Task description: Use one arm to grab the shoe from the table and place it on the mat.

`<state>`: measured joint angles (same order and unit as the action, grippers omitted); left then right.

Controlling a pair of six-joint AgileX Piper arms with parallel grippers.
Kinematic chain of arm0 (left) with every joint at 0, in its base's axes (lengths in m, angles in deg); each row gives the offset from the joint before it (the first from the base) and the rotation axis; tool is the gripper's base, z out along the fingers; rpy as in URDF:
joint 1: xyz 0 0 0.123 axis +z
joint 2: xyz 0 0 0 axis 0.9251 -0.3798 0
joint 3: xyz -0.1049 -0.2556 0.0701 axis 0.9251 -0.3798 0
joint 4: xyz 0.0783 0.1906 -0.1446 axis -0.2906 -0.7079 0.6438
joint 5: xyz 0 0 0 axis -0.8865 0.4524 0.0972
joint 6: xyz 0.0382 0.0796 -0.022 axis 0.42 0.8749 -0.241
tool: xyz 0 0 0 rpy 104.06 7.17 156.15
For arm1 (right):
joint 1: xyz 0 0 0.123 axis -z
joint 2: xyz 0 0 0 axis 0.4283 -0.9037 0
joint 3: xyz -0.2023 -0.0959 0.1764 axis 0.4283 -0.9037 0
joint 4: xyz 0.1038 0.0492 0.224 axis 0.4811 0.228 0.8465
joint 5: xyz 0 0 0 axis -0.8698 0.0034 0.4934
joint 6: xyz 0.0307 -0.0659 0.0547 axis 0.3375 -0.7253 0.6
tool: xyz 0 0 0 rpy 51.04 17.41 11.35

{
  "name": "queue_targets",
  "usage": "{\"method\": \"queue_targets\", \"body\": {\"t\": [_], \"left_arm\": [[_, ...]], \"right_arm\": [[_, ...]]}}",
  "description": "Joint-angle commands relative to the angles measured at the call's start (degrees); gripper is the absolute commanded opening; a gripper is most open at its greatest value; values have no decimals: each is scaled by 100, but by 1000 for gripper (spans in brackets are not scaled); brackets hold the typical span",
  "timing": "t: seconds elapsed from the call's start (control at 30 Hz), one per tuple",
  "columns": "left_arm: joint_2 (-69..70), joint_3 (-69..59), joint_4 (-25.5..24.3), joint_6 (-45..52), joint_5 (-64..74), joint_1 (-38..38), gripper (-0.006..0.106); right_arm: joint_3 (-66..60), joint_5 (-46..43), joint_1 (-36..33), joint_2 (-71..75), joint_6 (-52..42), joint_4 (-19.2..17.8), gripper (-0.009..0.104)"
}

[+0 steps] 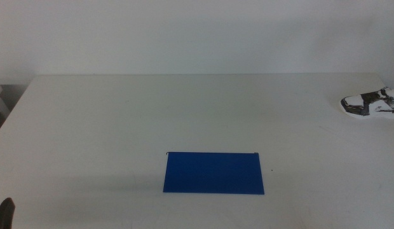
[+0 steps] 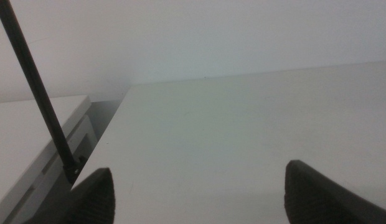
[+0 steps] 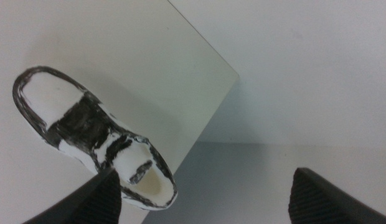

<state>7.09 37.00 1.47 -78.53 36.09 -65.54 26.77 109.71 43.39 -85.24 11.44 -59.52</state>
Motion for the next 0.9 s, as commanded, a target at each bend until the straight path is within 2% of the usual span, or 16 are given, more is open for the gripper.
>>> {"method": "queue_targets", "body": {"t": [0.0, 0.1, 0.23, 0.4, 0.6, 0.73, 0.87], "left_arm": [[152, -16, 61, -16, -445, -38, 93], [152, -16, 61, -16, -445, -38, 93], [152, -16, 61, -16, -445, -38, 93], [152, -16, 61, -16, -445, -38, 93], [152, -16, 61, -16, -445, -38, 93], [152, -16, 61, -16, -445, -38, 93], [152, -16, 61, -16, -445, -38, 93]], "right_arm": [[214, -226, 32, 328, -73, 121, 92], [214, -106, 32, 334, 78, 309, 92], [214, -124, 32, 334, 185, 841, 92], [214, -189, 20, 334, 184, 1068, 92], [214, -251, 25, 140, 136, 978, 92], [214, -343, 20, -130, -377, 626, 92], [214, -301, 13, -372, -891, 553, 92]]}}
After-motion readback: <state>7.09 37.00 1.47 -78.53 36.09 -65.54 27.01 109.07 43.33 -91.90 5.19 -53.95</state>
